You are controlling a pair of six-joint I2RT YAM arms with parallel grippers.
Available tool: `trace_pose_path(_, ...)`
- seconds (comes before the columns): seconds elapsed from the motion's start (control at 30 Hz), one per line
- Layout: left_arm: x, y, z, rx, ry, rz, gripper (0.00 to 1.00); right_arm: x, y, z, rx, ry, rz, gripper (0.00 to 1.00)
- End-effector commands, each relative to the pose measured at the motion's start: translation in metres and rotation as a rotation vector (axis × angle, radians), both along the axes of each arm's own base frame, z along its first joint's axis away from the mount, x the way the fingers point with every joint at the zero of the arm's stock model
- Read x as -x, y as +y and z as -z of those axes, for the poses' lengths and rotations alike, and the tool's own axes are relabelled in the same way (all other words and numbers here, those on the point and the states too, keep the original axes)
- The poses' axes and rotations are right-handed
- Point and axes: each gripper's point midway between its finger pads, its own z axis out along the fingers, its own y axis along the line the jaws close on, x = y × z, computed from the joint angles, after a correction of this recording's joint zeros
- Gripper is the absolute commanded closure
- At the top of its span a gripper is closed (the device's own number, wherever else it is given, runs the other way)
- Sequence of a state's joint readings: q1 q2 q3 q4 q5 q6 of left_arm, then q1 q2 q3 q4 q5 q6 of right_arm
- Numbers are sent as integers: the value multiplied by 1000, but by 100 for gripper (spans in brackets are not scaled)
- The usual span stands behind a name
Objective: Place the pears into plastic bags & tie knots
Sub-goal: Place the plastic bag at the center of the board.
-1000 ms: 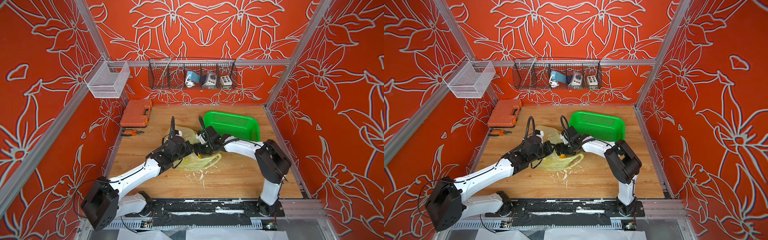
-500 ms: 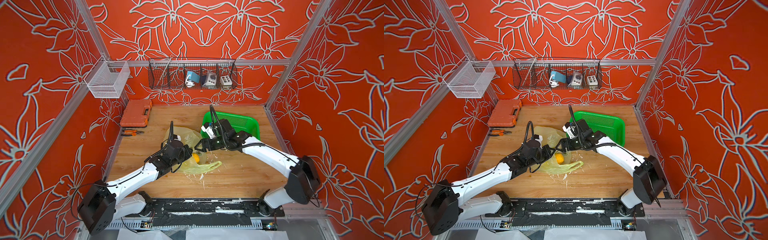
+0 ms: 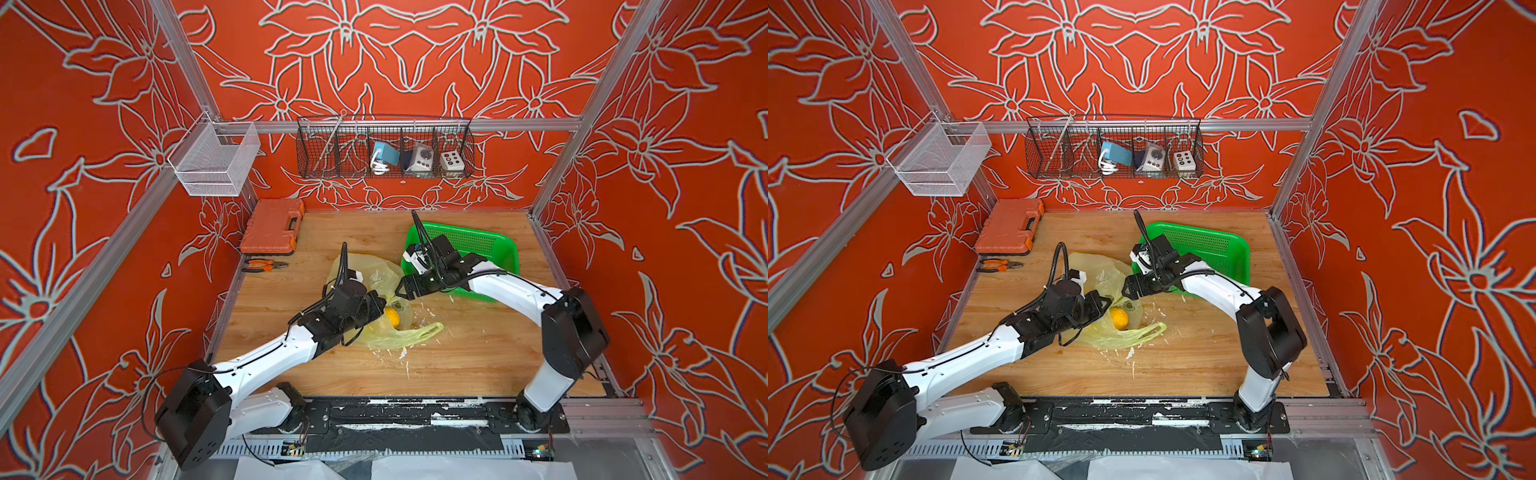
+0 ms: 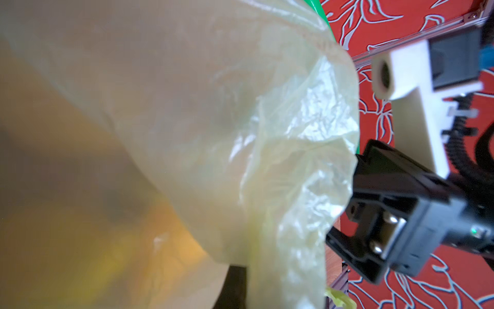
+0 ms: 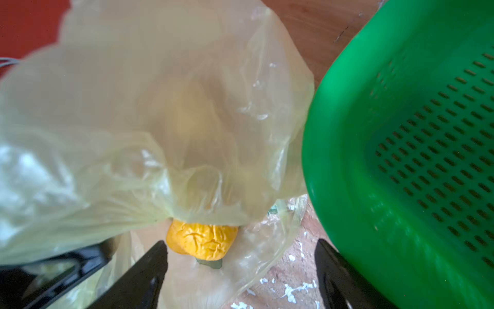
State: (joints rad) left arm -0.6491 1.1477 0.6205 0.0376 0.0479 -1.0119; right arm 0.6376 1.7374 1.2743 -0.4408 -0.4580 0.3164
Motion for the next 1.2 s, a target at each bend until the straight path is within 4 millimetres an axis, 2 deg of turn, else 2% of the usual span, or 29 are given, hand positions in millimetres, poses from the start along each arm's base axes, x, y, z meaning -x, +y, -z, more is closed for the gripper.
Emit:
trace_pose_path(0.0, 3, -1, -6, 3, -13, 20, 100, -15, 16, -18, -42, -82, -43, 14)
trace_pose_path(0.17, 3, -1, -6, 5, -13, 23, 100, -15, 27, -21, -63, -84, -61, 14)
trace_pose_path(0.27, 4, -1, -6, 5, -12, 23, 100, -17, 34, -15, -68, -60, -67, 22)
trace_pose_path(0.3, 4, -1, -6, 4, -11, 23, 100, -18, 37, -14, -74, -58, -69, 29)
trace_pose_path(0.33, 4, -2, -6, 5, -12, 25, 100, -20, 38, -12, -75, -54, -71, 41)
trace_pose_path(0.4, 3, -3, -5, 3, -14, 30, 100, -21, 37, -10, -63, -52, -76, 72)
trace_pose_path(0.47, 1, -4, -6, -4, -20, 38, 100, -23, 33, -14, -61, -59, -72, 98)
trace_pose_path(0.67, -17, -3, -25, -16, -81, 102, 100, -16, 0, -48, -55, -68, -32, 100)
trace_pose_path(0.8, -41, 6, -44, -32, -125, 125, 100, 6, -25, -70, -45, -50, -25, 100)
trace_pose_path(0.9, -61, 12, -52, -47, -143, 129, 100, 22, -36, -85, -64, -21, -26, 100)
trace_pose_path(1.0, -80, 16, -53, -47, -143, 130, 100, 35, -36, -103, -111, 5, -30, 100)
trace_pose_path(1.13, -107, 15, -57, -40, -140, 144, 100, 32, -24, -129, -232, 47, -21, 100)
trace_pose_path(1.17, -113, 13, -62, -34, -146, 154, 93, 28, -21, -132, -263, 66, -7, 100)
